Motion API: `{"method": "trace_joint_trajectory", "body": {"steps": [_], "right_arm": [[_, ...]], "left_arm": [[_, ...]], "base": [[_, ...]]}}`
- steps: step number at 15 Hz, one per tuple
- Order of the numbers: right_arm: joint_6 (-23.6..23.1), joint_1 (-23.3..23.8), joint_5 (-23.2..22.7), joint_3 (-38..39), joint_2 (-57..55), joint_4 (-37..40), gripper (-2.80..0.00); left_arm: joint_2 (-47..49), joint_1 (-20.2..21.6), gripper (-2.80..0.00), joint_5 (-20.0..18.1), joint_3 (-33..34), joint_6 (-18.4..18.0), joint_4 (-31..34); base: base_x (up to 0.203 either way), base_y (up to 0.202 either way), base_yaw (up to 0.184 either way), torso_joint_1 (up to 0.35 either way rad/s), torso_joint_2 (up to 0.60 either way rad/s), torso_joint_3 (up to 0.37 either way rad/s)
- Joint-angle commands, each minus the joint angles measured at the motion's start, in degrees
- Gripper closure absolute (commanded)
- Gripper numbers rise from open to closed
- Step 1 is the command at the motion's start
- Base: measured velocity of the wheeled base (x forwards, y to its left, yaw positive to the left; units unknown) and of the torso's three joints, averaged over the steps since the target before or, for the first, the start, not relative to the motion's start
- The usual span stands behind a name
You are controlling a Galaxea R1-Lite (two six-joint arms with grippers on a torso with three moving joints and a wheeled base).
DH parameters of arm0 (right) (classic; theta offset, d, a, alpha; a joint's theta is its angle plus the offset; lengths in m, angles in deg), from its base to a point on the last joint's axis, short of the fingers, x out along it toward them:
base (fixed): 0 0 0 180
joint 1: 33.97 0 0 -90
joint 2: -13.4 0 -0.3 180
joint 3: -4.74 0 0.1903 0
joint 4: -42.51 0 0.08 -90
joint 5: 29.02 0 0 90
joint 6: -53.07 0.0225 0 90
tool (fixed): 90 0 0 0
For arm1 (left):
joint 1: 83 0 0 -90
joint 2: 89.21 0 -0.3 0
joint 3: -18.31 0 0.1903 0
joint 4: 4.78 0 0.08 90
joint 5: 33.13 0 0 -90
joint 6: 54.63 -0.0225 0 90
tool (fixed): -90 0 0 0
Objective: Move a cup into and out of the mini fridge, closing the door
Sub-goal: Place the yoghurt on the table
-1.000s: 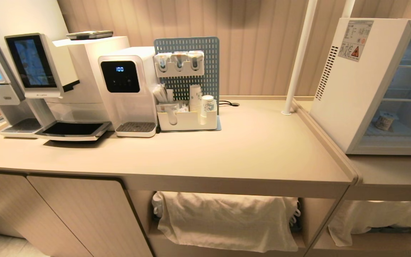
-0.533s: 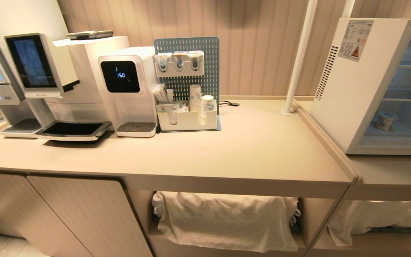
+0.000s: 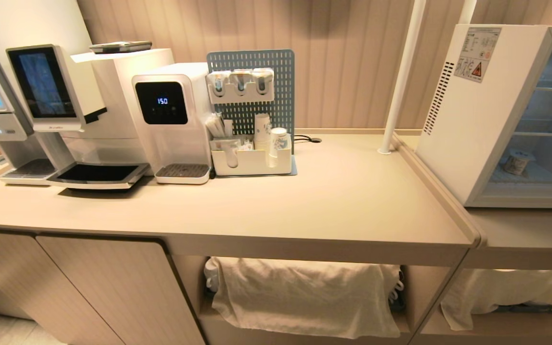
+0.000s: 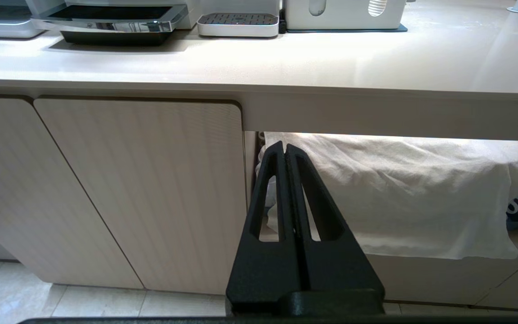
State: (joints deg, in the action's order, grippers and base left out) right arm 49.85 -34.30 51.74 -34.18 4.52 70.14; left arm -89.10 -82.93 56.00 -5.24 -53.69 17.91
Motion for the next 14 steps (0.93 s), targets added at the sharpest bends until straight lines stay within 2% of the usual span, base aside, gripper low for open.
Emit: {"method": "trace_joint_trajectory", "body": {"steps": [1,5,8,11,14], "right_arm": [[0.8,0.0,-3.1,-5.7,-14.2,-0.2,0.00],[3.0,-0.1,-8.1,-10.9,-32.4,-5.1,0.00],[4.0,-0.4,-10.4,-11.7,-39.0,-10.5,0.00],[3.8,-0.9,-15.7,-11.3,-45.5,-12.5,0.00],[2.7,-1.1,-19.2,-11.3,-58.7,-20.0,0.00]], "left_arm": [[0.0,0.0,0.00,0.0,0.0,0.0,0.0],[0.0,0.0,0.00,0.0,0.0,0.0,0.0],[0.0,0.0,0.00,0.0,0.0,0.0,0.0],[0.0,0.0,0.00,0.0,0.0,0.0,0.0],[0.0,0.0,0.00,0.0,0.0,0.0,0.0]], "base": [[0.000,0.000,0.000,0.000,0.00,0.000],[0.000,0.000,0.000,0.000,0.00,0.000],[0.000,0.000,0.000,0.000,0.00,0.000],[0.000,0.000,0.000,0.000,0.00,0.000],[0.000,0.000,0.000,0.000,0.00,0.000]]}}
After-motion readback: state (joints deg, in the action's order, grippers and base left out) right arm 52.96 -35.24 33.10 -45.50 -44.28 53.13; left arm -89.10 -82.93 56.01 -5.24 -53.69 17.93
